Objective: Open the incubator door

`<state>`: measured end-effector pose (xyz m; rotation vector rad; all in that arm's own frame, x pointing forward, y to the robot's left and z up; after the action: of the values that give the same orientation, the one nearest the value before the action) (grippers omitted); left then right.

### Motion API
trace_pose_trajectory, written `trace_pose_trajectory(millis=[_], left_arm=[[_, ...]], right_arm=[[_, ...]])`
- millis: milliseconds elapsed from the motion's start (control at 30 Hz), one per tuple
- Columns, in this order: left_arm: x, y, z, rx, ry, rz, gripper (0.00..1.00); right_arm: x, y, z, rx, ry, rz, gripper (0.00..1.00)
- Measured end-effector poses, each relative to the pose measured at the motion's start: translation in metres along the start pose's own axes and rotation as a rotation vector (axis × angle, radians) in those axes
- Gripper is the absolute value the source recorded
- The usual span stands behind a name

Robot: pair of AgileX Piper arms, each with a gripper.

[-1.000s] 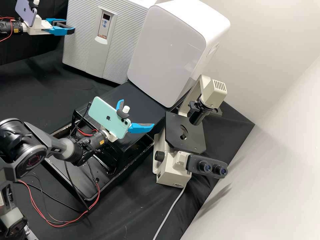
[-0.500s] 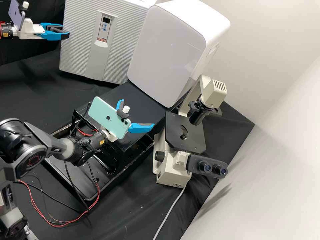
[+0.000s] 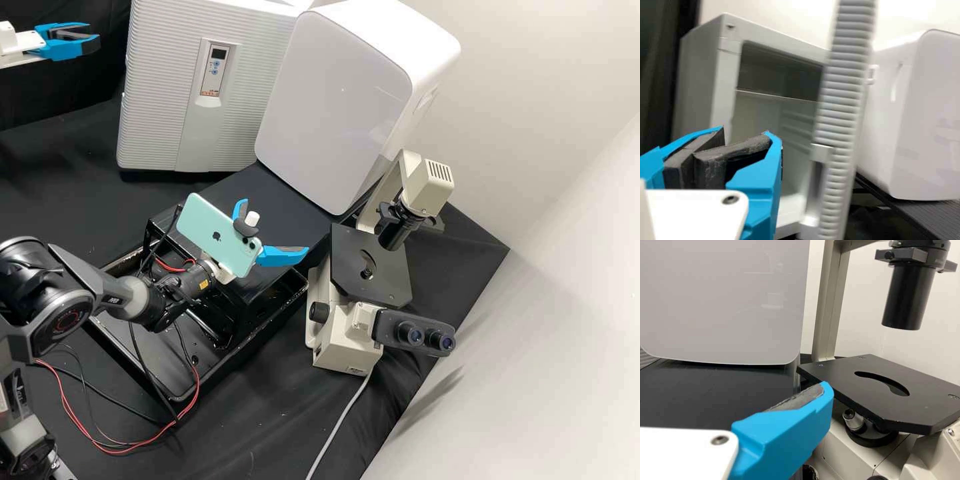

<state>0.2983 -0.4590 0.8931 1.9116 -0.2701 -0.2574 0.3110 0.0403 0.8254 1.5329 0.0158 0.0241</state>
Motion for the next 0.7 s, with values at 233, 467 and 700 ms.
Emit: trace_pose_trajectory(millis=[233,467,700], left_arm=[[-0.02,-0.009,0.003,-0.066,0.017,-0.043,0.0],[-0.023,-0.019,-0.001,-0.064,0.093,-0.045,0.0],[-0.001,-0.045,-0.004,-0.02,0.123,-0.17,0.0]], right_arm=[[0.0,0.0,0.0,0.0,0.0,0.0,1.0],[0.0,0.0,0.0,0.0,0.0,0.0,1.0],[0.0,0.0,0.0,0.0,0.0,0.0,1.0]])
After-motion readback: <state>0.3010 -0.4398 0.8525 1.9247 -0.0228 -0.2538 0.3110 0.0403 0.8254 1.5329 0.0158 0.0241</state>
